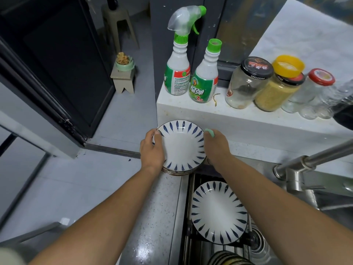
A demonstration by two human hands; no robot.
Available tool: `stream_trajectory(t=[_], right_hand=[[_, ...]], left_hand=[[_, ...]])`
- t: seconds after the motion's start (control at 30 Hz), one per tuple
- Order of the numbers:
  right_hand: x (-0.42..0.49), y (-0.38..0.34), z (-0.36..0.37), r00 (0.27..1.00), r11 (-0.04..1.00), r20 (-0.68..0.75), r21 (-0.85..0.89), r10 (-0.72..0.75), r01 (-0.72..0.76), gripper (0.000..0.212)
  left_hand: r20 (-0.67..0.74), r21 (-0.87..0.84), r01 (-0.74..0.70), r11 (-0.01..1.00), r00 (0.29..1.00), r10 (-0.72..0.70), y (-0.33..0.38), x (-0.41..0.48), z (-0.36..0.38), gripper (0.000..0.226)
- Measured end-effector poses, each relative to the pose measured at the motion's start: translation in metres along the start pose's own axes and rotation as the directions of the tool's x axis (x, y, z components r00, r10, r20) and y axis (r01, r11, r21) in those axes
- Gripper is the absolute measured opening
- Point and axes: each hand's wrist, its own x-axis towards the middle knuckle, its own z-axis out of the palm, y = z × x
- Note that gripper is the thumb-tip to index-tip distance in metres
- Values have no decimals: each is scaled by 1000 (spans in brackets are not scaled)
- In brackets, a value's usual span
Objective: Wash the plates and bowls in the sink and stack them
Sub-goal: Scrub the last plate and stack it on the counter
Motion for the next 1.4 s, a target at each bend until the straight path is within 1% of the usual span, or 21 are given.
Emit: stream_trajectory(t=[0.07, 0.13, 0.23, 0.3, 0.37, 0.4, 0.43, 0.47, 0.5, 0.53, 0.6, 0.67, 0.7, 0.77, 0.87, 0.97, 1.07, 1.13, 1.2, 1.27, 1.4], right_hand=[[-7, 3, -5, 998, 988, -49, 154, 27, -19, 30], [-17, 6, -15, 993, 959, -86, 278, 84, -57, 26], [-34, 11, -36, 994, 929, -78, 368, 76, -42, 21], [-49, 25, -56, 999, 954, -43, 299, 11, 3, 20], [-68, 48, -78, 999, 981, 25, 194, -34, 28, 18], [-77, 63, -89, 998, 990, 58, 139, -35, 27, 17], [-84, 79, -98, 997, 997, 72, 80, -24, 18, 16], [-90, 91, -106, 997, 1000, 76, 25, -1, -1, 15], [-94, 105, -113, 996, 999, 77, -10, 32, -32, 14], [-99, 117, -119, 993, 997, 85, -12, 81, -80, 14], [-105, 133, -124, 973, 979, 113, 24, 201, -205, 18], [-114, 147, -127, 949, 957, 142, 30, 280, -287, 22], [-118, 150, -125, 944, 953, 154, 40, 291, -300, 23], [-126, 154, -129, 938, 945, 169, 72, 304, -319, 23], [-134, 153, -133, 906, 902, 223, 166, 359, -398, 24], [-138, 157, -131, 863, 839, 301, 253, 405, -482, 23], [-139, 161, -126, 840, 784, 338, 327, 424, -527, 21], [-140, 162, -121, 828, 753, 354, 360, 435, -550, 20], [-141, 163, -118, 821, 728, 372, 393, 433, -562, 19], [-142, 166, -117, 823, 711, 374, 423, 427, -562, 20], [-143, 166, -118, 823, 661, 379, 492, 424, -567, 20]], left_hand=[[-20, -6, -1, 1000, 1000, 1, -1, 0, 0, 42], [-26, -6, 19, 1000, 999, -19, -1, -1, 1, 41], [-55, -2, 39, 999, 998, -39, 6, -4, -2, 49], [-137, 87, -7, 996, 990, 19, 16, -18, -8, 51], [-195, 139, -164, 977, 962, 189, 26, -45, -12, 49], [-190, 134, -264, 955, 939, 286, 31, -64, -12, 47], [-153, 109, -350, 931, 919, 363, 31, -84, -9, 43], [-85, 74, -403, 912, 909, 408, 30, -102, -5, 37], [7, 42, -413, 910, 911, 413, 28, -119, 2, 30], [116, 26, -384, 923, 918, 379, 27, -133, 11, 25], [336, 63, -245, 967, 918, 210, 25, -152, 32, 25], [492, 172, -107, 979, 870, 9, 18, -157, 54, 32], [526, 233, -80, 969, 849, -56, 11, -153, 62, 34], [548, 356, -77, 931, 824, -141, -5, -143, 80, 40], [539, 507, -63, 860, 802, -259, -20, -130, 98, 64], [553, 572, -91, 815, 777, -300, -23, -126, 108, 78], [554, 613, -64, 787, 745, -371, -23, -124, 112, 86], [546, 644, -73, 761, 741, -391, -22, -124, 113, 86], [546, 674, -122, 728, 746, -381, -19, -125, 112, 83], [561, 679, -159, 717, 741, -368, -14, -127, 110, 80], [624, 666, -232, 709, 694, -359, -1, -128, 107, 66]])
